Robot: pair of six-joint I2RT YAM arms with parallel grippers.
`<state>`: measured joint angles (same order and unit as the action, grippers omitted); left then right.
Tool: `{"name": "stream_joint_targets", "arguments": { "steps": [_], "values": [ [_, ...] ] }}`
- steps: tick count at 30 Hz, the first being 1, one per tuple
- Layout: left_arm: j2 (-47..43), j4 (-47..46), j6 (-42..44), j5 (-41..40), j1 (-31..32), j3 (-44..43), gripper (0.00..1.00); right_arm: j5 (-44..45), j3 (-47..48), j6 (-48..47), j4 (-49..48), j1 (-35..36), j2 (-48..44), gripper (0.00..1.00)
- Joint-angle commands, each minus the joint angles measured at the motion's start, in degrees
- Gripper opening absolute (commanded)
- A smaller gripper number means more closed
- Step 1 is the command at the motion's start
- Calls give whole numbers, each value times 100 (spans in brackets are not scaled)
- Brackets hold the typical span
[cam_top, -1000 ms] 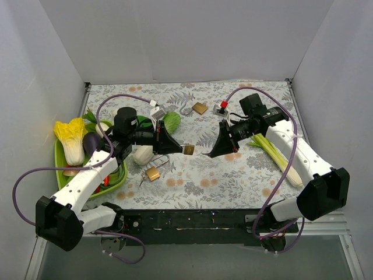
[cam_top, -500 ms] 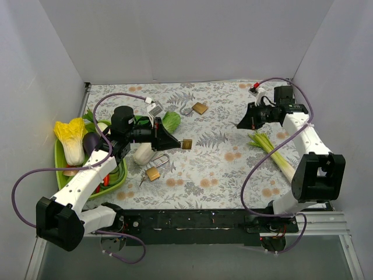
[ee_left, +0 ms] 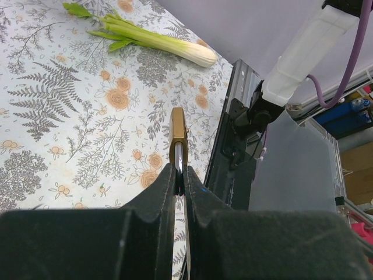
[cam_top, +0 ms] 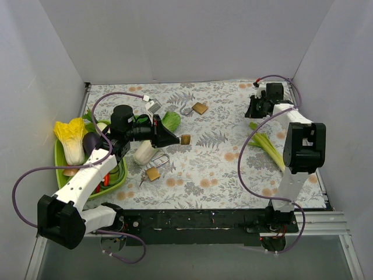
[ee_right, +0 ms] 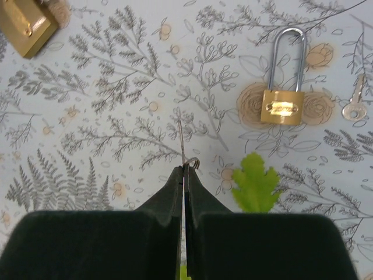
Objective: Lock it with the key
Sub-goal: Place the key at the center of the board.
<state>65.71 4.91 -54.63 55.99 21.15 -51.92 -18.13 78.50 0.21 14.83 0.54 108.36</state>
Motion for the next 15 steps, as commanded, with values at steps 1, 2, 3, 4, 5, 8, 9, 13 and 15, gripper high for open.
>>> {"name": "stream_joint_targets", "arguments": {
  "steps": [1, 2, 3, 4, 5, 8, 9, 13, 15],
  "values": [
    [-6, -69, -38, -44, -75, -134, 0, 433, 517, 322, -701, 61, 386, 1],
    [-23, -86, -74, -35, -76, -125, 0, 477, 604, 357, -692, 69, 484, 1],
    [-32, -86, -91, -35, -84, -99, 0, 503, 736, 383, -701, 78, 572, 1],
    [-32, -69, -92, -26, -76, -99, 0, 503, 798, 436, -701, 96, 712, 1],
    [-24, -60, -74, -18, -76, -99, 0, 530, 851, 462, -683, 105, 792, 1],
    [-15, 45, -30, -53, -84, -125, 0, 573, 965, 550, -657, 157, 1003, 1],
    [3, 80, -4, -70, -84, -134, 0, 600, 966, 559, -657, 192, 1047, 1],
    [3, 89, 5, -97, -93, -152, 0, 679, 887, 735, -771, 219, 1196, 1],
    [-6, 107, 5, -114, -102, -152, 0, 732, 860, 779, -788, 236, 1240, 1]
  ]
}}
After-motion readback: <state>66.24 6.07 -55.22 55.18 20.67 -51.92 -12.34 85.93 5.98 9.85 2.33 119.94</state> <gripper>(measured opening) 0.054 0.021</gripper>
